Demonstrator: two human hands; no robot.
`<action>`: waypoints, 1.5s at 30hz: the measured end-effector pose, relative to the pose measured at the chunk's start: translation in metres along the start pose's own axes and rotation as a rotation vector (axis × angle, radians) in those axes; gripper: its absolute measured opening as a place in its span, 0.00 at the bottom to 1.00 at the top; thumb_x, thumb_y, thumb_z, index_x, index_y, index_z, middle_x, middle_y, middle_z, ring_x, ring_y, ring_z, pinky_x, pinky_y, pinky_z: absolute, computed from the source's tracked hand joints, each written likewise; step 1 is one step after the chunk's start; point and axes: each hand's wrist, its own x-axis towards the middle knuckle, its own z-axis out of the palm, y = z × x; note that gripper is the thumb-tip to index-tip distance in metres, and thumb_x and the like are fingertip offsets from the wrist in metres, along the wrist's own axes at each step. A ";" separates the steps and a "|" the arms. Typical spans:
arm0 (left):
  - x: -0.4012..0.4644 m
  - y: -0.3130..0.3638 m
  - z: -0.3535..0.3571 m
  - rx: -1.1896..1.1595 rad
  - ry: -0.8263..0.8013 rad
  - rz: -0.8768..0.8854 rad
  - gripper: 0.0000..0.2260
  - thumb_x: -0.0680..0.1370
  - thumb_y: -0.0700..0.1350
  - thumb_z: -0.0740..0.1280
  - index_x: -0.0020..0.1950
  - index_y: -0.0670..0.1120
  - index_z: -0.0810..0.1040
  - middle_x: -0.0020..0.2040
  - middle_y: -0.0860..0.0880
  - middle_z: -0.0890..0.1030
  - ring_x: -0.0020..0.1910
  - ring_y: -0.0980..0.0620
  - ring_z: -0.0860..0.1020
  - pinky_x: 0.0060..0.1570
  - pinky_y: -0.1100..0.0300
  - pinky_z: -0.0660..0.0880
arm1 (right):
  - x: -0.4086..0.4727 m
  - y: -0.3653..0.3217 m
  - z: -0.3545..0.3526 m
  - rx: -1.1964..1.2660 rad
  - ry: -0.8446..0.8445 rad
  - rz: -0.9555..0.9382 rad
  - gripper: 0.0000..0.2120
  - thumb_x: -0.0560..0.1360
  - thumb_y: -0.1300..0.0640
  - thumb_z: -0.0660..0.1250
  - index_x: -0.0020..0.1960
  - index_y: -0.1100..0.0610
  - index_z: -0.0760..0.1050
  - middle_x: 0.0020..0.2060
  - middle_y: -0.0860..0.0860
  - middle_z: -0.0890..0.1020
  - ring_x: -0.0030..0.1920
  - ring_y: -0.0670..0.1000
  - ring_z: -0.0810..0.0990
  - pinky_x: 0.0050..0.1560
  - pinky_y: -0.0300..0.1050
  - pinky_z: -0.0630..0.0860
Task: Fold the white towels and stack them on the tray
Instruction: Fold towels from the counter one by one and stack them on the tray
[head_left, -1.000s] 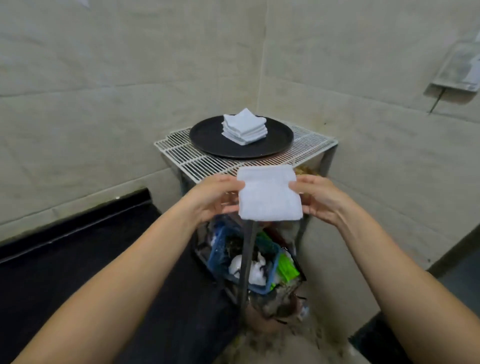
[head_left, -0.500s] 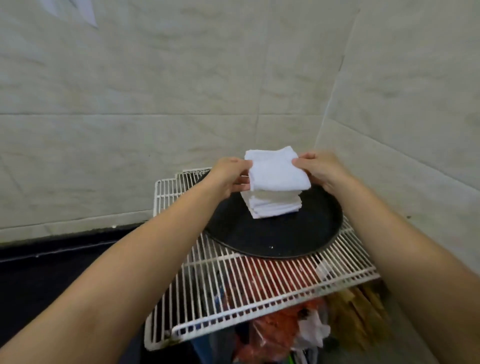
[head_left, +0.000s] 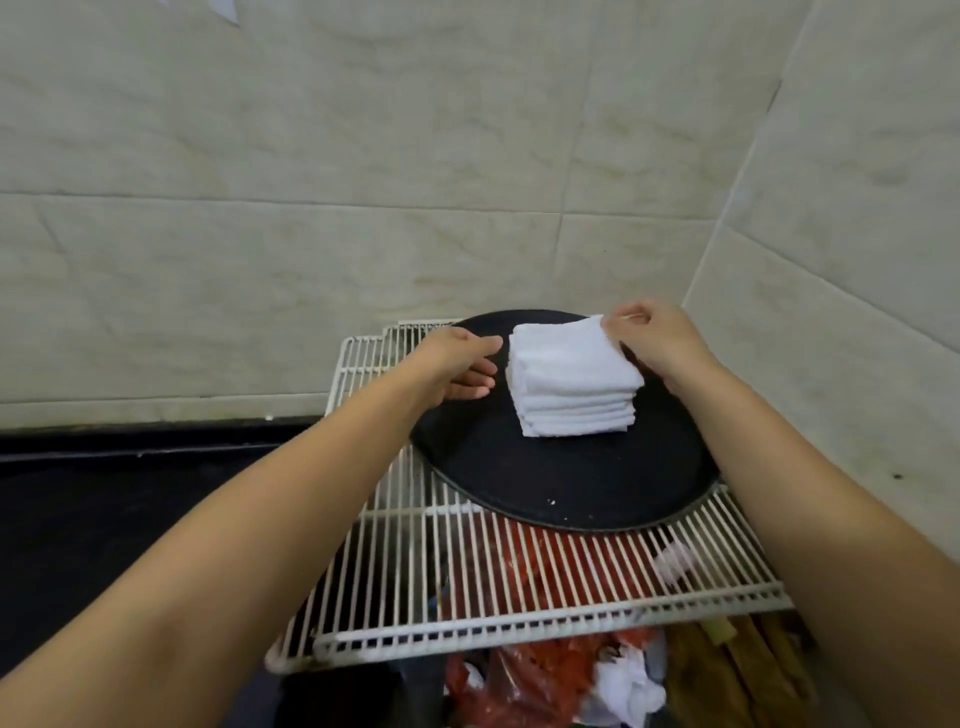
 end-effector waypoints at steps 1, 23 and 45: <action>-0.008 -0.001 -0.013 -0.008 0.015 0.016 0.09 0.78 0.48 0.66 0.49 0.42 0.73 0.41 0.45 0.78 0.32 0.52 0.77 0.25 0.65 0.76 | -0.007 -0.014 0.003 -0.048 0.027 -0.054 0.13 0.74 0.56 0.67 0.57 0.60 0.77 0.47 0.52 0.78 0.48 0.50 0.75 0.50 0.43 0.71; -0.541 -0.328 -0.524 0.639 0.977 -0.427 0.08 0.78 0.49 0.63 0.49 0.46 0.77 0.47 0.47 0.81 0.46 0.48 0.78 0.48 0.55 0.75 | -0.551 -0.254 0.555 -0.365 -0.833 -1.157 0.15 0.80 0.48 0.56 0.63 0.53 0.72 0.58 0.52 0.75 0.59 0.54 0.74 0.57 0.51 0.69; -0.698 -0.499 -0.934 0.486 1.138 -0.758 0.08 0.79 0.48 0.61 0.52 0.45 0.76 0.50 0.47 0.81 0.50 0.47 0.78 0.48 0.54 0.75 | -0.790 -0.479 0.984 -0.566 -1.174 -1.519 0.17 0.81 0.48 0.51 0.65 0.55 0.69 0.60 0.52 0.74 0.61 0.54 0.72 0.58 0.50 0.69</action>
